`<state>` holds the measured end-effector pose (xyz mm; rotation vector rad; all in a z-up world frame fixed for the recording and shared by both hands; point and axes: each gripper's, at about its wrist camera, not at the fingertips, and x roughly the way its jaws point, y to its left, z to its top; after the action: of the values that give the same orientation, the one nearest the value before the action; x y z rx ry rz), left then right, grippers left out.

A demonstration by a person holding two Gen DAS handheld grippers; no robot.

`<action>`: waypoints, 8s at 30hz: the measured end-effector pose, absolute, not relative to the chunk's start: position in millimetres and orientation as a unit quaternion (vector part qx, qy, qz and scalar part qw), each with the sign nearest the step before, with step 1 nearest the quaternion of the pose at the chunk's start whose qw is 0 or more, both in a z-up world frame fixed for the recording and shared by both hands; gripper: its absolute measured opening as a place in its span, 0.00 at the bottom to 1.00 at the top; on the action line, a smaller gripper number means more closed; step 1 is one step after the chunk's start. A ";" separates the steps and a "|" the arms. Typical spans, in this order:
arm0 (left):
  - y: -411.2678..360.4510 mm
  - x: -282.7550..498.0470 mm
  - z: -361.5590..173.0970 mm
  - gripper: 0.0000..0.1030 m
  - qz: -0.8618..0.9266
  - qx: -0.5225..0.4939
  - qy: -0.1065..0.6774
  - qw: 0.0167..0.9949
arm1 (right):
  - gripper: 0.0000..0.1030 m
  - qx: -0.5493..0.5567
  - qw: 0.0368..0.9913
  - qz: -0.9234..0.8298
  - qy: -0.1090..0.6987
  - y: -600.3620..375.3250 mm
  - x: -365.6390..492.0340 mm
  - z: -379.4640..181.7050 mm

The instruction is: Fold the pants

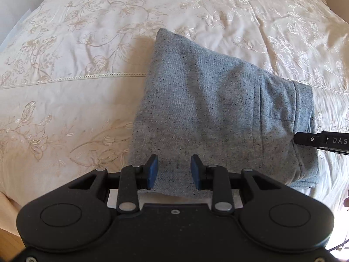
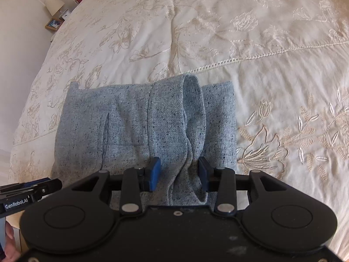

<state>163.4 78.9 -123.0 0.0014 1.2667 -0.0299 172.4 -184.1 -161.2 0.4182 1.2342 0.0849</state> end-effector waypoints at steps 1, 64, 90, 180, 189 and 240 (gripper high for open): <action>80.0 163.7 -123.4 0.39 -0.012 0.003 0.596 0.803 | 0.40 0.195 0.791 0.040 0.579 -183.7 173.1 -161.4; 59.3 357.7 -186.1 0.56 -0.080 0.071 0.608 0.787 | 0.25 0.062 0.865 -0.086 0.491 -145.6 201.9 -127.5; 73.9 203.7 -173.9 0.66 -0.074 0.146 0.549 0.820 | 0.52 0.119 0.841 -0.044 0.527 -197.9 148.6 -163.9; 170.9 224.1 -26.7 0.27 0.175 -0.081 0.497 0.846 | 0.31 0.025 0.881 0.182 0.436 18.6 245.4 11.8; 161.3 217.0 -20.9 0.27 0.172 -0.078 0.495 0.848 | 0.31 0.021 0.888 0.187 0.419 12.8 229.9 30.5; 151.3 217.4 -13.1 0.27 0.188 -0.065 0.492 0.847 | 0.32 0.018 0.883 0.208 0.421 13.3 228.6 35.7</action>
<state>217.4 151.3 -13.1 -0.1381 1.0384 0.3957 228.6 13.3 35.6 0.0365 0.8768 0.4324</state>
